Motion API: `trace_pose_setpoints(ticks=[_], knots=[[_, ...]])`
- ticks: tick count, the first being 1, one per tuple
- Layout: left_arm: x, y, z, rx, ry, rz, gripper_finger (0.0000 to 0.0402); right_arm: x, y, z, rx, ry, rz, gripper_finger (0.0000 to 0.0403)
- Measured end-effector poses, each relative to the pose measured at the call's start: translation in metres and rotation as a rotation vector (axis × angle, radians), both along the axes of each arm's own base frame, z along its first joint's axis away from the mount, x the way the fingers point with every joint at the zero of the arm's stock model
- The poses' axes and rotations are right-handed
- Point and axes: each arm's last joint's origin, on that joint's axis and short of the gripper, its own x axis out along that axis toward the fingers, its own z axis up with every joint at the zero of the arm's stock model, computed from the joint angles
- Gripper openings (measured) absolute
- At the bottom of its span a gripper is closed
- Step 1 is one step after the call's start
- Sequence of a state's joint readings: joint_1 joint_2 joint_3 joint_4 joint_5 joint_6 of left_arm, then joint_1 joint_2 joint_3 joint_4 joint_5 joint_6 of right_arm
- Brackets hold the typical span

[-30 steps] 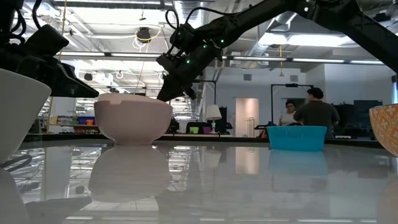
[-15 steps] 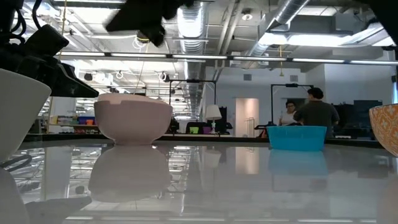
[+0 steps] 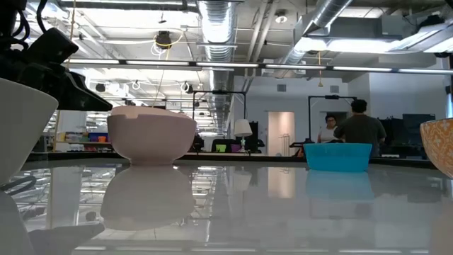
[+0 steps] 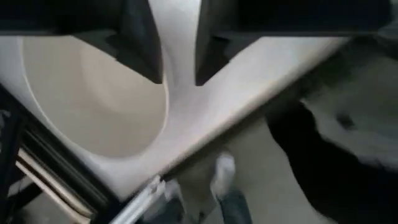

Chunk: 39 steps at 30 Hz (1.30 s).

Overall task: Nest bowls inside each other
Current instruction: Stack the gray bowl into the light orange bowl

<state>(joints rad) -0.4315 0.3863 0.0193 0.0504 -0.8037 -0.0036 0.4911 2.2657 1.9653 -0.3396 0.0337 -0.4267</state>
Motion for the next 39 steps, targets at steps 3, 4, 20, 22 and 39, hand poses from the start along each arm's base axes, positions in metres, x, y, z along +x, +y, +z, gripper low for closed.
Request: trace_pose_setpoints(ticks=[3, 4, 20, 22, 39], knots=[[0.0, 0.0, 0.0, -0.005, -0.002, -0.01, 0.0125, 0.006, 0.006, -0.01, -0.022, -0.064, 0.037, 0.0183], [0.0, 0.0, 0.0, -0.006, -0.003, -0.011, 0.0125, 0.007, 0.008, -0.013, -0.038, -0.07, 0.047, 0.0199], [0.001, -0.001, -0.001, 0.001, 0.011, -0.012, 0.0125, 0.037, -0.03, -0.05, -0.115, -0.072, 0.118, 0.0225], [0.001, -0.001, -0.001, 0.002, 0.013, -0.012, 0.0125, 0.038, -0.031, -0.066, -0.168, -0.044, 0.15, 0.022], [0.001, -0.001, -0.001, 0.002, 0.013, -0.011, 0.0125, 0.017, -0.019, -0.039, -0.323, -0.046, 0.246, 0.0029]])
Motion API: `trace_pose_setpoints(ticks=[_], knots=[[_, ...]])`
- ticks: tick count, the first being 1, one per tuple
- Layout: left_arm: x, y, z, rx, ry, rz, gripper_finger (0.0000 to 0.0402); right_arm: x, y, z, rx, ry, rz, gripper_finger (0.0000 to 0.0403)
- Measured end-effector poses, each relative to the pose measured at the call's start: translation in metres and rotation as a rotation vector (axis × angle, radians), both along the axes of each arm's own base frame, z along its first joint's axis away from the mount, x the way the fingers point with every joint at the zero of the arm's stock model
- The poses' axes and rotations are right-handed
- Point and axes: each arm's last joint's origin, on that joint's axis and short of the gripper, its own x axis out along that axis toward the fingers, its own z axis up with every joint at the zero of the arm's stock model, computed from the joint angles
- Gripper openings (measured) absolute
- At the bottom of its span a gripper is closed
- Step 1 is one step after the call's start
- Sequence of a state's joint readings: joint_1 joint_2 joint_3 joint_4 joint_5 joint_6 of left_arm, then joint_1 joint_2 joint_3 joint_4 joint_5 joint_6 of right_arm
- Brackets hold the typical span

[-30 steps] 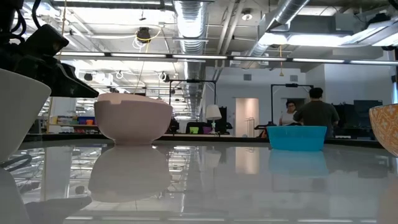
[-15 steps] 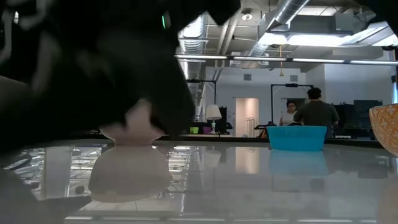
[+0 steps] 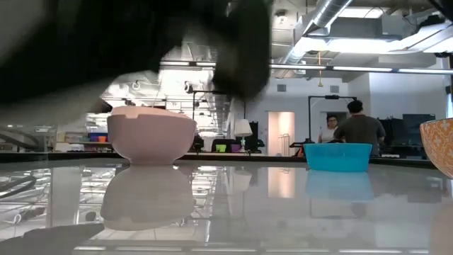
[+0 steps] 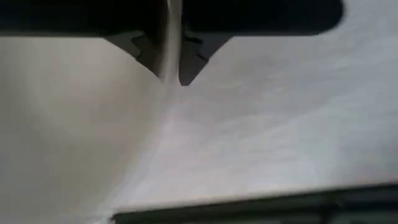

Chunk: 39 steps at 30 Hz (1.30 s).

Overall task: Nest bowls inside each other
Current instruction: Stack the gray bowl into the light orange bowl

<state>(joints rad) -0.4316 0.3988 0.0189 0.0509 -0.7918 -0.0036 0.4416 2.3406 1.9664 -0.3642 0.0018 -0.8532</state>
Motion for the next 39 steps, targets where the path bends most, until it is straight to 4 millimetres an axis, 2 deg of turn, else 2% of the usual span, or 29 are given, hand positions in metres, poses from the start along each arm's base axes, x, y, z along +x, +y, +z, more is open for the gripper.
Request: trace_pose_setpoints(ticks=[2, 5, 10, 14, 18, 20, 22, 26, 30, 39], knots=[[0.0, 0.0, 0.0, 0.0, 0.0, 0.0, 0.0126, -0.012, -0.006, 0.024, 0.021, 0.05, -0.029, 0.0027], [0.0, 0.0, 0.0, 0.0, 0.0, 0.0, 0.0125, -0.027, -0.027, 0.062, 0.062, 0.113, -0.112, 0.0027], [0.0, 0.0, 0.0, 0.0, 0.0, 0.0, 0.0125, -0.046, -0.082, 0.119, 0.116, 0.137, -0.265, 0.0027], [0.0, 0.0, 0.0, 0.0, 0.0, 0.0, 0.0125, -0.041, -0.136, 0.138, 0.157, 0.086, -0.385, 0.0027], [0.0, 0.0, 0.0, 0.0, 0.0, 0.0, 0.0125, -0.022, -0.193, 0.135, 0.21, 0.016, -0.533, 0.0027], [0.0, 0.0, 0.0, 0.0, 0.0, 0.001, 0.0125, -0.008, -0.218, 0.125, 0.243, -0.026, -0.596, 0.0027], [0.0, 0.0, 0.0, 0.0, 0.0, 0.0, 0.0125, 0.001, -0.233, 0.112, 0.263, -0.028, -0.642, 0.0027], [0.0, 0.0, 0.0, -0.001, -0.002, -0.001, 0.0125, 0.018, -0.25, 0.085, 0.276, -0.032, -0.685, 0.0027], [0.0, 0.0, 0.0, 0.0, 0.0, 0.0, 0.0125, 0.028, -0.259, 0.07, 0.247, -0.068, -0.744, 0.0027], [0.001, 0.0, -0.001, 0.001, 0.01, -0.009, 0.0125, 0.037, -0.274, 0.048, 0.251, -0.067, -0.788, 0.0027]])
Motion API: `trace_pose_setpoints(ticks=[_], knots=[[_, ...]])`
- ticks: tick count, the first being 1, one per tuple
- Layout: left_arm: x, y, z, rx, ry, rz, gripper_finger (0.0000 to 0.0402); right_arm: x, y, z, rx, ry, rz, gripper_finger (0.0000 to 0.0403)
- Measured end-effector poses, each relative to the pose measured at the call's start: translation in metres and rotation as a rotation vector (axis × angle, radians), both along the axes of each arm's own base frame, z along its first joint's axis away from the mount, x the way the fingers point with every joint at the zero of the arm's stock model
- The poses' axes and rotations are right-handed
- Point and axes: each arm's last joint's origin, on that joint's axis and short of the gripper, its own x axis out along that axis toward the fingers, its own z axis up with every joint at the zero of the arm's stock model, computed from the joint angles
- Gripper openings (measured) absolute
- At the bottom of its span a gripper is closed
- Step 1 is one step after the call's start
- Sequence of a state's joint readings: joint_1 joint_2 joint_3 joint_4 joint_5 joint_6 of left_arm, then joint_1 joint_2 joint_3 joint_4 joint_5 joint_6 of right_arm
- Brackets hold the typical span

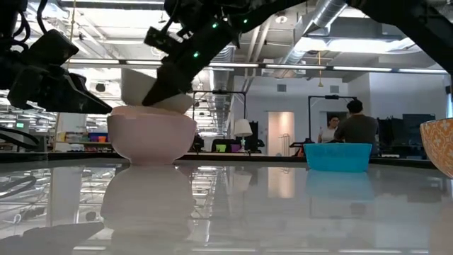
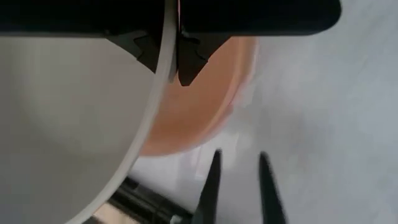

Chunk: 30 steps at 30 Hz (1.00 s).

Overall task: Nest bowls inside each other
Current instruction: Stack the gray bowl into the light orange bowl

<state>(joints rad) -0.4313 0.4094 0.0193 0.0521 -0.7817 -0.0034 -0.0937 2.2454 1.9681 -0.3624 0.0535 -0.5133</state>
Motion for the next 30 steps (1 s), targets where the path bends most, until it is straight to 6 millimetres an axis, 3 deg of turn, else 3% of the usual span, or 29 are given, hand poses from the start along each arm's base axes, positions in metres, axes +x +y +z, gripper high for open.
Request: trace_pose_setpoints(ticks=[8, 16, 30], knots=[[0.0002, -0.0001, -0.0007, 0.003, 0.007, 0.0, 0.0125, 0.0003, -0.0038, -0.0002, 0.025, -0.011, -0.019, 0.0029], [0.0002, -0.0001, -0.0008, 0.003, 0.008, 0.0, 0.0125, -0.0001, -0.0019, -0.001, 0.089, -0.008, -0.019, 0.0071], [0.0002, -0.0001, -0.0008, 0.004, 0.008, 0.0, 0.0125, 0.0001, -0.0007, -0.0009, 0.165, -0.017, -0.057, 0.0077]])
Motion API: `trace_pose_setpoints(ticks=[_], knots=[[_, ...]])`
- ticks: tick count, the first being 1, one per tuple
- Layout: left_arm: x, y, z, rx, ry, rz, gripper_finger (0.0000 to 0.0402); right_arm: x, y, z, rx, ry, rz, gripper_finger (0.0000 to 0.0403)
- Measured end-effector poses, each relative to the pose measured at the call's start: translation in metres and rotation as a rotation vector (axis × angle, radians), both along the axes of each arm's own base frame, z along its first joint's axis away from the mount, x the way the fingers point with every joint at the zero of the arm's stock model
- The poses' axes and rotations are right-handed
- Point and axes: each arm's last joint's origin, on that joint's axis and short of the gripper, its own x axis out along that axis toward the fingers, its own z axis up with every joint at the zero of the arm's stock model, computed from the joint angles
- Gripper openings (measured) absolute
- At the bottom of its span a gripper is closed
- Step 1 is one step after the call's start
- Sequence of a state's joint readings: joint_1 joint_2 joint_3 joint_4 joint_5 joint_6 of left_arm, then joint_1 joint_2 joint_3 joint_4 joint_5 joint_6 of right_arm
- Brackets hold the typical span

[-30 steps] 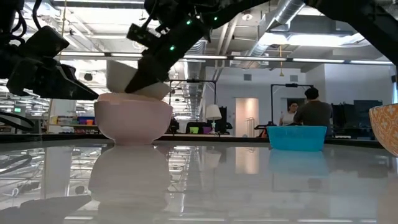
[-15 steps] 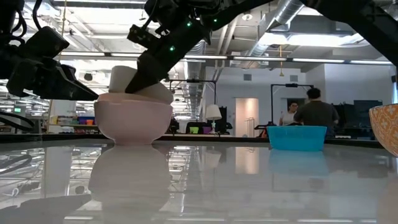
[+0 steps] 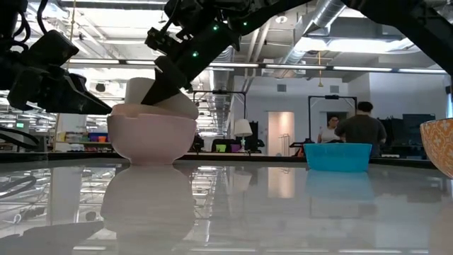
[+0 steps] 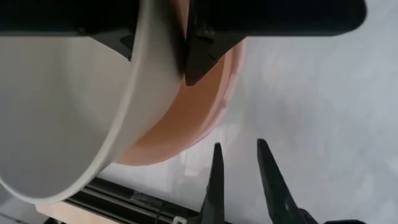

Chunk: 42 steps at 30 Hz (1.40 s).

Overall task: Nest bowls inside each other
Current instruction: Stack the gray bowl into the light orange bowl

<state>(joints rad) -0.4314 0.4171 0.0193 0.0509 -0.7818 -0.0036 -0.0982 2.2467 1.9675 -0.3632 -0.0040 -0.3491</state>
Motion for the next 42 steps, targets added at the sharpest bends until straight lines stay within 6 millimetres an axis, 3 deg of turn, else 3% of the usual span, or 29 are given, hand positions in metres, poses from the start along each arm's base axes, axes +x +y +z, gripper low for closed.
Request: trace_pose_setpoints(ticks=[10, 16, 23, 30, 37, 42], knots=[[0.0, 0.0, 0.0, 0.0, 0.0, 0.0, 0.0125, -0.002, 0.003, 0.001, -0.015, 0.018, 0.015, 0.0091], [0.0, 0.0, 0.0, 0.0, 0.0, 0.0, 0.0125, -0.003, -0.001, 0.005, -0.009, 0.019, 0.0, 0.0172], [0.0, 0.0, 0.0, 0.0, 0.0, 0.0, 0.0125, -0.006, 0.0, 0.031, -0.019, 0.046, 0.009, 0.0257], [0.0, 0.0, 0.0, 0.0, 0.0, 0.0, 0.0125, -0.017, 0.008, 0.064, 0.023, 0.123, -0.012, 0.0265], [0.0, 0.0, 0.0, 0.0, 0.0, 0.0, 0.0125, -0.031, 0.024, 0.053, 0.121, 0.321, -0.071, 0.0265], [0.0, 0.0, 0.0, 0.0, 0.0, 0.0, 0.0125, -0.017, 0.051, 0.05, -0.047, 0.197, -0.233, 0.0265]])
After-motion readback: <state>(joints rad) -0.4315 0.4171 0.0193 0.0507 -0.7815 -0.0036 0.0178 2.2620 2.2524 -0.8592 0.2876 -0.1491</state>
